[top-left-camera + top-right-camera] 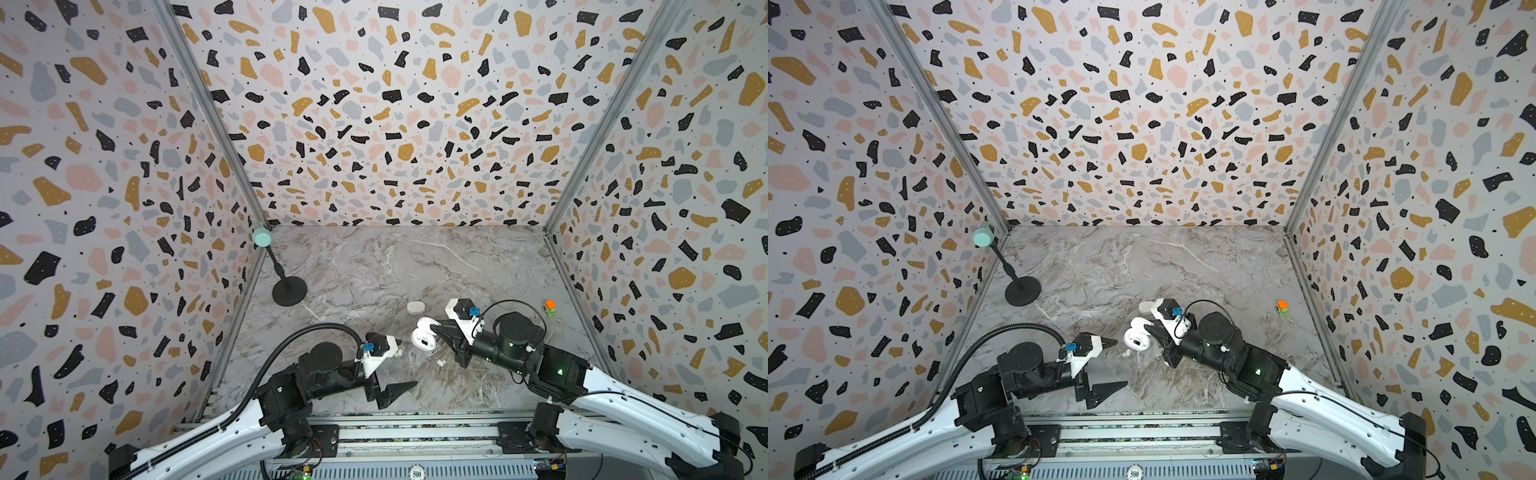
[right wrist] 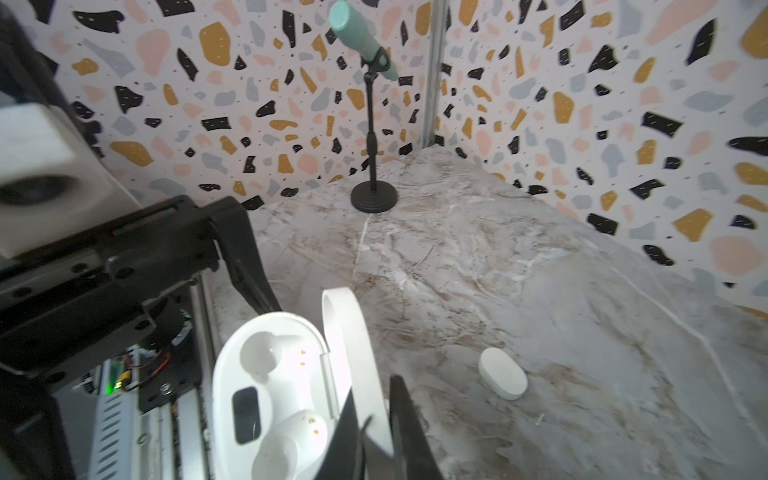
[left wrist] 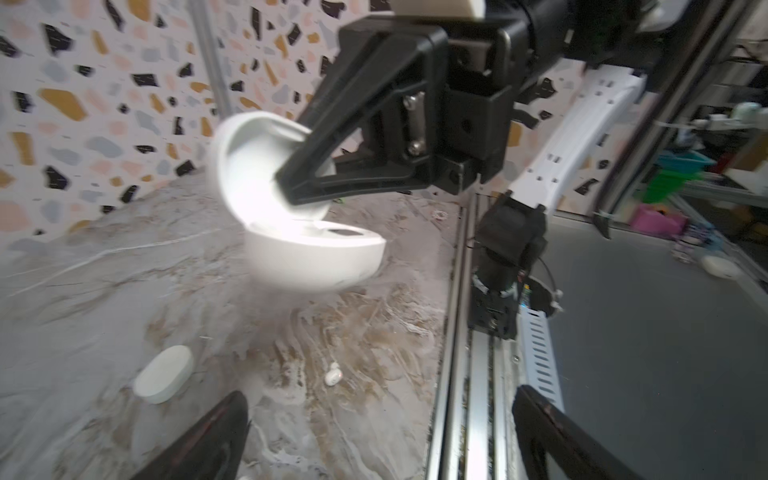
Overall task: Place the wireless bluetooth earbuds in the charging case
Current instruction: 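Carry the open case away with the right gripper while the left gripper releases and withdraws, then lower the open case onto the table beside the loose earbuds with the right gripper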
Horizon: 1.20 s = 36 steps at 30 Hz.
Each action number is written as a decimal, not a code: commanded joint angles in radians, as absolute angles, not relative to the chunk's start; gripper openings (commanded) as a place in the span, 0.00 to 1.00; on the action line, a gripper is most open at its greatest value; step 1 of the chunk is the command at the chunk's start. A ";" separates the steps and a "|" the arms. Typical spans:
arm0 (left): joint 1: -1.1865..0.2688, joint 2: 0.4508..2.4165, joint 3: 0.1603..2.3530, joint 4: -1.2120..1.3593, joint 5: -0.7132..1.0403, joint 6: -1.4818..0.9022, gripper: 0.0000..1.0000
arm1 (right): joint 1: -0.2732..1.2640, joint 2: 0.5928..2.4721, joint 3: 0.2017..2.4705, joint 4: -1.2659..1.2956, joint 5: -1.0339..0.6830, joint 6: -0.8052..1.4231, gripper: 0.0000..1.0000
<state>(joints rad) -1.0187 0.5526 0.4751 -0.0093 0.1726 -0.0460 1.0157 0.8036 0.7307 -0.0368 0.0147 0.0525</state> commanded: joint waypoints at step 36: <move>-0.953 0.342 0.325 0.133 -0.964 -0.109 1.00 | 0.652 1.465 0.820 0.130 -0.321 -0.562 0.00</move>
<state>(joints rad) -0.9581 0.3557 0.3347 0.0776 -0.9657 -0.1196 0.6518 1.4574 0.7883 0.1051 -0.3000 -0.5072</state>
